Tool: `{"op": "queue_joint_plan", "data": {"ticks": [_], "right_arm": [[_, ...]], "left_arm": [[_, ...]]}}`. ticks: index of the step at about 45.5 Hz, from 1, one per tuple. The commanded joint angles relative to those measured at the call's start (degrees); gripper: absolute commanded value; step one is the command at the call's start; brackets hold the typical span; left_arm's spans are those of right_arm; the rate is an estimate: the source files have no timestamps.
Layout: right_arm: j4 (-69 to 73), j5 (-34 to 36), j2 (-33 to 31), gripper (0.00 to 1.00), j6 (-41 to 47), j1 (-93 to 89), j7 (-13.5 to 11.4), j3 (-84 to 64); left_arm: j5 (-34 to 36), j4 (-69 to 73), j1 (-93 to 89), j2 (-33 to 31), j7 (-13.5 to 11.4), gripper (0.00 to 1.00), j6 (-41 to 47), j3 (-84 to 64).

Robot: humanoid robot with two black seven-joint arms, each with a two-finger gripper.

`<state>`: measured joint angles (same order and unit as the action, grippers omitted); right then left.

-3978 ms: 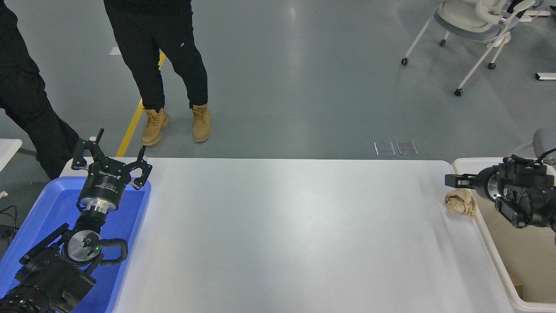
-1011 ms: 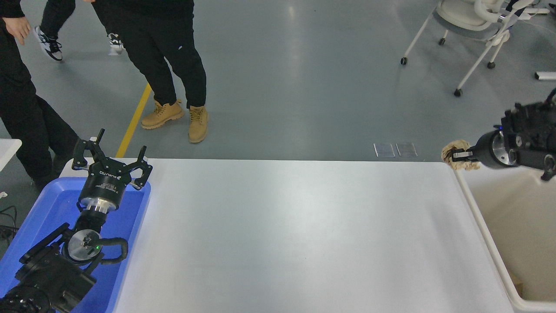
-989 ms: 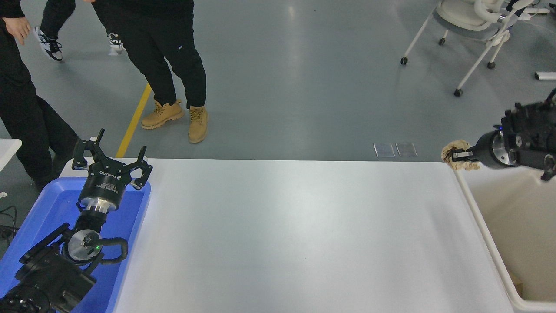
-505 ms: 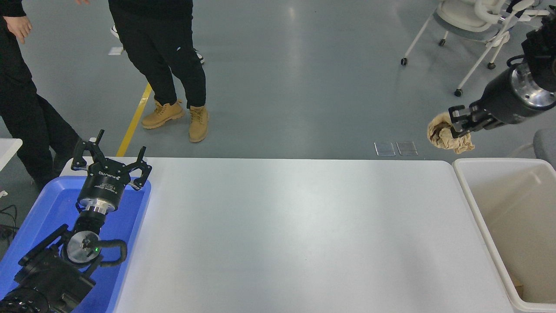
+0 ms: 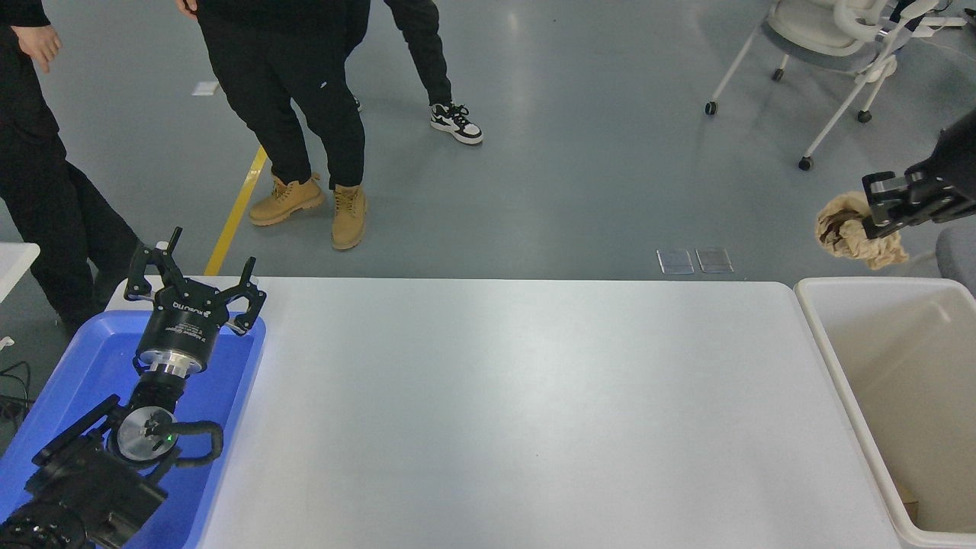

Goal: Pick up paper ball place in dustbin

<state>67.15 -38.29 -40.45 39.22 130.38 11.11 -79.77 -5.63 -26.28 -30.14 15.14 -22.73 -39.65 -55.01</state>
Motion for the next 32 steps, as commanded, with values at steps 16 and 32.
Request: {"op": "queue_joint_plan", "data": {"ticks": [16, 32], "right_arm": [[-27.25, -8.91, -15.89, 0.00, -12.50, -34.48, 1.90, 11.64], [-36.82, -0.13, -12.04, 0.00, -23.04, -61.45, -2.14, 32.03]], "left_arm": [[0.01, 0.09, 0.00, -0.03, -0.03, 1.00, 0.01, 0.07], [0.01, 0.00, 0.00, -0.03, -0.03, 1.00, 0.01, 0.07]]}}
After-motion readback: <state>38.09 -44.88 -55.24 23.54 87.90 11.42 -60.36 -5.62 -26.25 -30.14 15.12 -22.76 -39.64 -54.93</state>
